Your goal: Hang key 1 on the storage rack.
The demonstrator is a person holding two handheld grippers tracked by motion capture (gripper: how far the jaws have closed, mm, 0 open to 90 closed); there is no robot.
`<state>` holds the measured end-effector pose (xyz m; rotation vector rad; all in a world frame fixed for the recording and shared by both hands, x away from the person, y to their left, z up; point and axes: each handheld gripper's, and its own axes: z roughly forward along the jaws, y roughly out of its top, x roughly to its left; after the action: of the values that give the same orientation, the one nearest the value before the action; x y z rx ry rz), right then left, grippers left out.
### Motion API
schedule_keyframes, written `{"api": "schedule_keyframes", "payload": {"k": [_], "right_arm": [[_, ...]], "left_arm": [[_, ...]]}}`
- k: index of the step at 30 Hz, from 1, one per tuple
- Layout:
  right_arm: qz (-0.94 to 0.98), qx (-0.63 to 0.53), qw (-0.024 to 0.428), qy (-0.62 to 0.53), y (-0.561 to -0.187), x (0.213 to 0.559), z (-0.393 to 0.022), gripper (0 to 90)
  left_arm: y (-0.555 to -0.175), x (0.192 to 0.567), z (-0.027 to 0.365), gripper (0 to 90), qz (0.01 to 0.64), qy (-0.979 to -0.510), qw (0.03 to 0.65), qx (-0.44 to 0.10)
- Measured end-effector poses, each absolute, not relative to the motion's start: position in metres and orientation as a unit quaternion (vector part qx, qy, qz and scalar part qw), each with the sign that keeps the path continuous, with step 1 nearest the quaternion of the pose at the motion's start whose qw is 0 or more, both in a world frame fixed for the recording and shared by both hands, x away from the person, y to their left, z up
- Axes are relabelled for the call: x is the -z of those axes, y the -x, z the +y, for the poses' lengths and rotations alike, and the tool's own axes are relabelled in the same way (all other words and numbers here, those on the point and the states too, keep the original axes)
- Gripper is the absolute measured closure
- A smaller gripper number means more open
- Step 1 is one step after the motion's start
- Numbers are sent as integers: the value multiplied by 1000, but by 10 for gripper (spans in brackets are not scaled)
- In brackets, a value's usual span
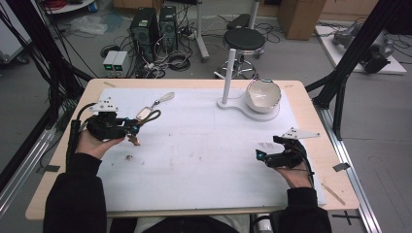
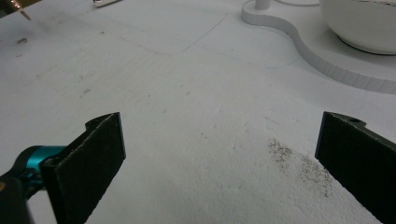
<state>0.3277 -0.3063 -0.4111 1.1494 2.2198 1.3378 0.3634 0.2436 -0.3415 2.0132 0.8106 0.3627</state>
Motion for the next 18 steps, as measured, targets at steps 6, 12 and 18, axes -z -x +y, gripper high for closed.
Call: {"api": "schedule_keyframes", "payload": {"k": [6, 12, 18], "right_arm": [[770, -466, 149, -410, -325, 413, -311, 6], [768, -468, 151, -411, -325, 412, -312, 6], [768, -466, 153, -411, -326, 413, -312, 6]], "left_arm": [[-372, 328, 234, 722, 322, -804, 475, -154], [-382, 316, 221, 724, 317, -805, 479, -151], [-398, 305, 202, 724, 303, -807, 484, -147]]}}
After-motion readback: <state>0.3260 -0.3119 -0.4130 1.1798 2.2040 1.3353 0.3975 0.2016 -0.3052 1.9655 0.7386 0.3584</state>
